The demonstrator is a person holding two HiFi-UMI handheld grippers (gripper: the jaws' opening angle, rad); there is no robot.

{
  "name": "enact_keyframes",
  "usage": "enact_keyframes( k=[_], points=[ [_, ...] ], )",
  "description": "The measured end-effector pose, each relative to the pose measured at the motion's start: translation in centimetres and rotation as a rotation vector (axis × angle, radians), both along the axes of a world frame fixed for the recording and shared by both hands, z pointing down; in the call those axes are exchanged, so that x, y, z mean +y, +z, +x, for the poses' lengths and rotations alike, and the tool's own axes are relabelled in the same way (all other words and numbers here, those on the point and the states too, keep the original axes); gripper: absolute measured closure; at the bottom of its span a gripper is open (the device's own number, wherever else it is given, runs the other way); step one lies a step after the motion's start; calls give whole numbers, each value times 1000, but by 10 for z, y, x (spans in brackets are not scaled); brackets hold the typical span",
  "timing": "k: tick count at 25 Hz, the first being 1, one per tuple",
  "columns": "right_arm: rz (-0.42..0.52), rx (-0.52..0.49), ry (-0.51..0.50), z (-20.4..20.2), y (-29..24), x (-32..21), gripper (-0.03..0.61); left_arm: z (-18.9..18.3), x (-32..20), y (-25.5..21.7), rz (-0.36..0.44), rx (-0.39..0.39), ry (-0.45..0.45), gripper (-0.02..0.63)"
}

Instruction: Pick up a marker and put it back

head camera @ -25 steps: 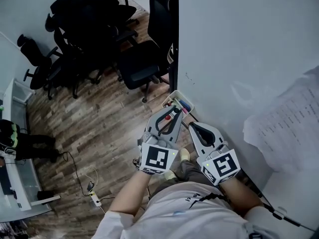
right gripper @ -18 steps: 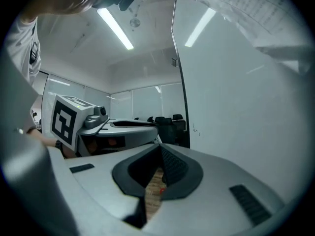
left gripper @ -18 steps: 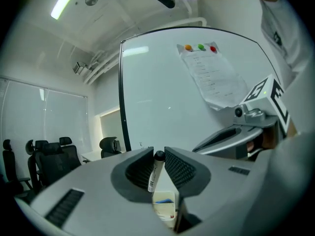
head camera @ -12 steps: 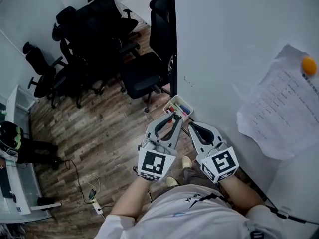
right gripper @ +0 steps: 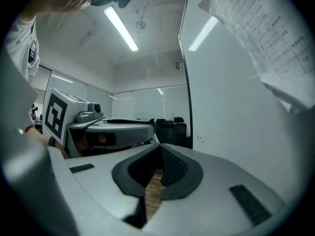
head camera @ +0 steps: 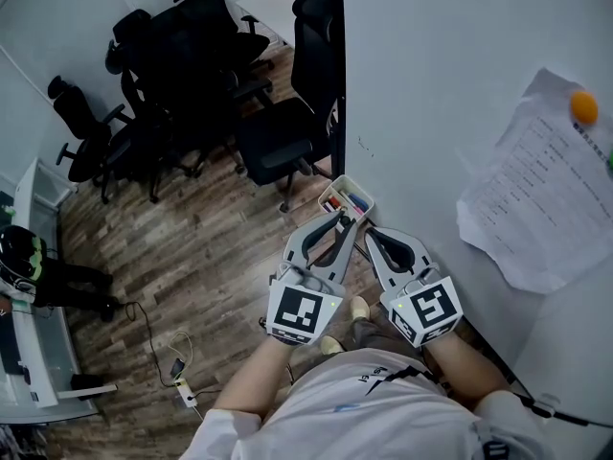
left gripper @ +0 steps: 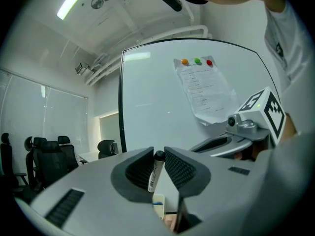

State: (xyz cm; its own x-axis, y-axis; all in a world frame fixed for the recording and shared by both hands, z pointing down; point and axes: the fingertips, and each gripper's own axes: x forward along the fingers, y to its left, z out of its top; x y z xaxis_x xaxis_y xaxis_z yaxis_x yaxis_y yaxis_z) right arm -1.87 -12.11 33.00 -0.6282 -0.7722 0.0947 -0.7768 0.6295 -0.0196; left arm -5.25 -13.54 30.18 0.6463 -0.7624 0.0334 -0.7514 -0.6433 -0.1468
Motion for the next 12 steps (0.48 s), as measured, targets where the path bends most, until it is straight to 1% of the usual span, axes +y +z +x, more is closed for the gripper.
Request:
enact_keyframes(
  k=[12],
  points=[
    [7,6,1,1,0,-4,565,0,-7,3,-7,11,-8,538]
  ],
)
